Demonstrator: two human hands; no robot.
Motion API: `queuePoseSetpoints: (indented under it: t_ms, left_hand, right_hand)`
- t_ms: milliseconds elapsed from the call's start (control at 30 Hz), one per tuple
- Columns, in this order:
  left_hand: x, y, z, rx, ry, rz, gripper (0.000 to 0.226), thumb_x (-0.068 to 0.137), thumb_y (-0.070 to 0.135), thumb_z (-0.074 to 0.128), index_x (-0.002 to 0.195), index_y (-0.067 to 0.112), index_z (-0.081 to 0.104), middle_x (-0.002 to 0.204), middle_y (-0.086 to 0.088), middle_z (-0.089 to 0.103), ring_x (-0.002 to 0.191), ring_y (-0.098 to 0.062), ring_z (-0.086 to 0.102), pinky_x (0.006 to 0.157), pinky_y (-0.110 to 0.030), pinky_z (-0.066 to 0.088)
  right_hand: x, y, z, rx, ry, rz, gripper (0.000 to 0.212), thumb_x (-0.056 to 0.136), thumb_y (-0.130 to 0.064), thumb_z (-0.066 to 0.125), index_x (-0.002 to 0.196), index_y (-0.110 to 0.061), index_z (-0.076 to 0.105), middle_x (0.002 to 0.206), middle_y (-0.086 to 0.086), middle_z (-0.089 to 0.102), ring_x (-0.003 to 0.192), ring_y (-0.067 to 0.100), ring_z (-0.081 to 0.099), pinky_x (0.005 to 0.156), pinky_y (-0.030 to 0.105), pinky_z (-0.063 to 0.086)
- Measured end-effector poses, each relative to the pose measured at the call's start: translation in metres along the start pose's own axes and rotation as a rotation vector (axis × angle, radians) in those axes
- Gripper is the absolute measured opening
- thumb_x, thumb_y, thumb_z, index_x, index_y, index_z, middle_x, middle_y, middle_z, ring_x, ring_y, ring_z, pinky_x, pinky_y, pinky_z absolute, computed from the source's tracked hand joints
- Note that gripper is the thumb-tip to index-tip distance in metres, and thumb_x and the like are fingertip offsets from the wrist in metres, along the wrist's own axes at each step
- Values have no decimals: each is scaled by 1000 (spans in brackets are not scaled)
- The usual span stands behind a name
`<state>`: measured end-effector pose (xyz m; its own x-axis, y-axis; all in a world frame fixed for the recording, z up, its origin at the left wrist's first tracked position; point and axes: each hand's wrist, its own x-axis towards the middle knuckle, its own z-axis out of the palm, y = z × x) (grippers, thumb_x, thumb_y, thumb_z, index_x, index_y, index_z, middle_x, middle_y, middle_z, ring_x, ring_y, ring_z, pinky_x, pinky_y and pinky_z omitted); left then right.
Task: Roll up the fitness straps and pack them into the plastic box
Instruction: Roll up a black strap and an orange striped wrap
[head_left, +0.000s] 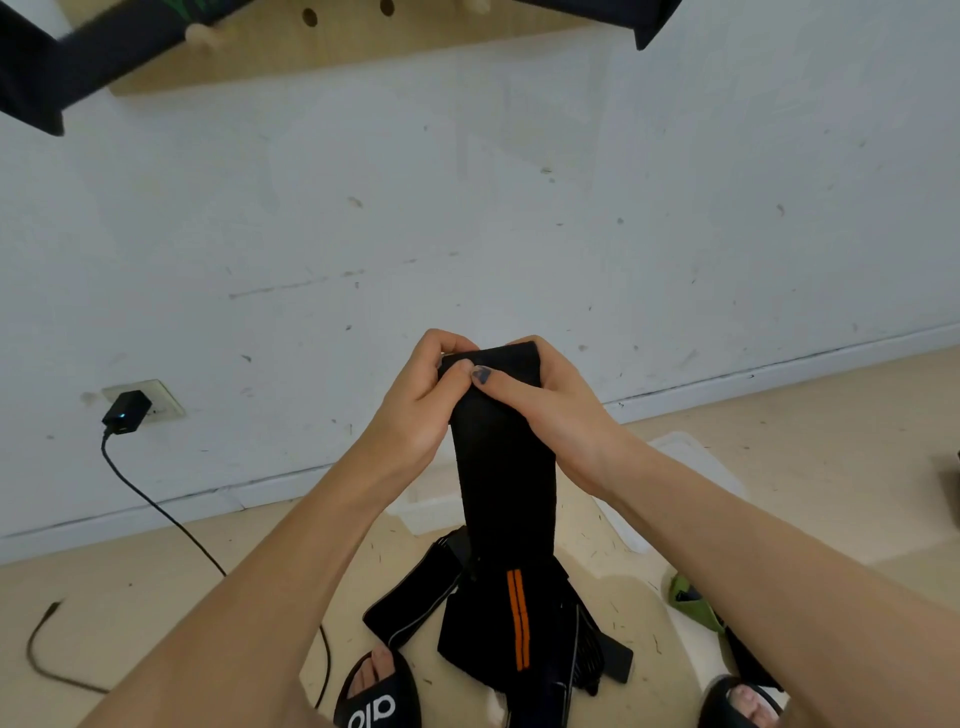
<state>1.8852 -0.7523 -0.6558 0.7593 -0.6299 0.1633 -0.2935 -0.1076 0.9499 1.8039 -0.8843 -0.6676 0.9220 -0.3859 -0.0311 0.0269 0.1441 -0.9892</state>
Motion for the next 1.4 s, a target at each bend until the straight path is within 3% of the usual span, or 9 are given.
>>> queuePoseSetpoints:
  t_ms: [200,300,533,733,867,967,1033,1133,1400]
  left_hand:
    - [0,0,-3,-50,5,-74,16,108,19,44,105,21,60,94,3,63,86,-5,60,80,-27,51]
    - [-2,0,-9,-27,-39,-72,22,103,24,44,112,21,64,91,-7,60,83,-14,57,81,-37,49]
    - [-4,1,-10,1,1,7,14,106,12,51,110,21,62,86,-5,67,88,-12,66,86,-32,57]
    - [-5,1,-9,44,32,100,20,105,3,49,100,16,62,88,4,68,86,-6,64,76,-19,52]
    - [-3,1,-9,-53,15,65,24,106,6,50,126,19,54,88,5,70,85,-8,67,76,-20,54]
    - [-2,0,-11,29,21,105,16,105,5,51,115,14,60,92,10,71,90,-6,67,78,-21,54]
    - [-3,-1,-12,40,21,121,12,105,4,53,109,13,60,95,2,70,93,-15,67,78,-25,55]
    - [-3,-5,-12,103,27,158,13,104,9,55,102,21,60,95,-11,64,94,-34,61,82,-48,53]
    - [-3,-8,-9,131,17,152,17,103,6,53,96,20,60,91,-9,61,94,-38,57,83,-53,51]
  right_hand:
    - [1,1,2,77,-22,-11,13,98,-17,69,107,-11,62,111,18,73,101,29,74,86,39,60]
    - [3,-1,-1,112,28,-29,11,99,-15,68,107,-11,62,108,16,74,96,27,75,77,32,61]
    - [6,3,1,48,-17,-42,11,99,-18,68,106,-14,62,101,7,71,94,20,71,85,37,59]
    - [3,-2,2,121,-50,102,29,102,-36,63,120,-14,62,120,9,72,113,25,71,95,41,58]
    - [4,-1,1,103,-26,37,19,105,-28,59,118,-13,61,120,13,71,113,28,70,85,35,58]
    - [5,-1,1,77,-24,32,16,105,-27,60,115,-15,62,115,12,71,102,21,70,82,32,56]
    - [6,-4,1,89,-31,66,18,104,-35,60,109,-18,64,108,7,71,99,17,69,82,31,55]
    - [6,-5,1,91,-15,98,24,102,-45,61,101,-21,66,104,4,72,98,16,70,82,32,54]
    - [6,-5,-6,105,-61,17,10,100,-13,65,109,-10,66,100,12,70,94,26,69,81,36,54]
